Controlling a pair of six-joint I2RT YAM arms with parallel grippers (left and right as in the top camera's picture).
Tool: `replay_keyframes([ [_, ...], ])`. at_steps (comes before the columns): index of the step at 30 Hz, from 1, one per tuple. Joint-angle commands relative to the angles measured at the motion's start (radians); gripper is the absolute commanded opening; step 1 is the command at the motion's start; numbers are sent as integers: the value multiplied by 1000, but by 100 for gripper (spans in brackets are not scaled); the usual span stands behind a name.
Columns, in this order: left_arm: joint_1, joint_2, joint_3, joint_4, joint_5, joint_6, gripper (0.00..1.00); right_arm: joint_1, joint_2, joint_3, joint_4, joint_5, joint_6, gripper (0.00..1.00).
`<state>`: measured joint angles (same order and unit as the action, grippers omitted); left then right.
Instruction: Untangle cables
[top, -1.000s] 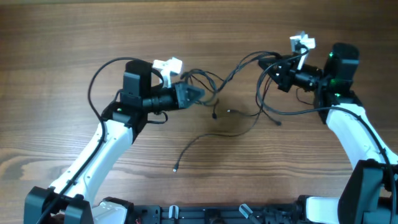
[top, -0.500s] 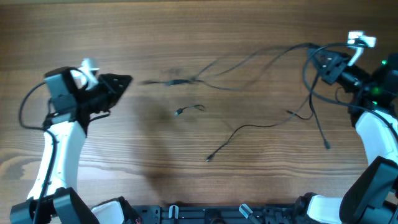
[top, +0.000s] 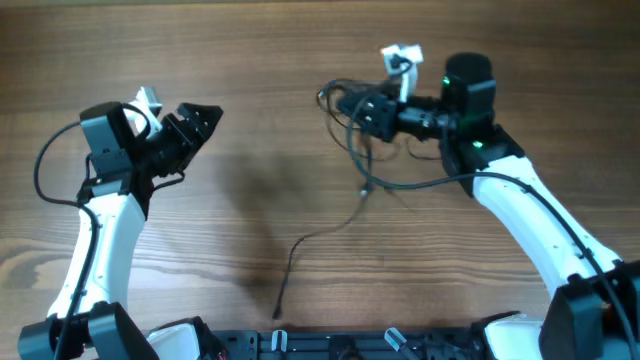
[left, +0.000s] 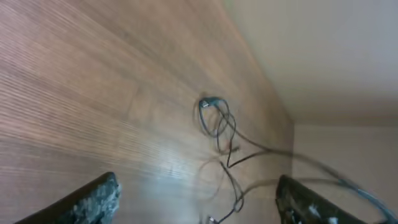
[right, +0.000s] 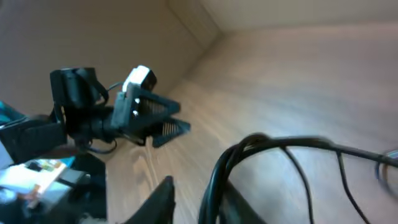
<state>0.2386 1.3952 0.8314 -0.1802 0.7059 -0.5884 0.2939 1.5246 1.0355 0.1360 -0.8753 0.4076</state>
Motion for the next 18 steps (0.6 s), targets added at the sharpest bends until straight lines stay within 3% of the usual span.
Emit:
replay_keyframes([
  [1, 9, 0, 1, 19, -1, 8, 100, 102, 2, 23, -129, 492, -175, 43],
  [2, 9, 0, 1, 19, -1, 8, 100, 145, 38, 23, -195, 663, -277, 56],
  [4, 9, 0, 1, 19, -1, 8, 100, 169, 71, 23, -286, 810, -317, 100],
  [8, 9, 0, 0, 15, -1, 8, 100, 119, -37, 44, -333, 834, -150, 100],
  [12, -26, 0, 0, 15, -1, 8, 100, 86, -311, 90, -402, 854, -117, 100],
  [15, -145, 0, 0, 2, -14, 117, 95, 86, -511, 95, -510, 887, -117, 100],
  [18, -283, 0, 0, -68, -164, 122, 98, 86, -620, 95, -591, 887, -117, 100],
])
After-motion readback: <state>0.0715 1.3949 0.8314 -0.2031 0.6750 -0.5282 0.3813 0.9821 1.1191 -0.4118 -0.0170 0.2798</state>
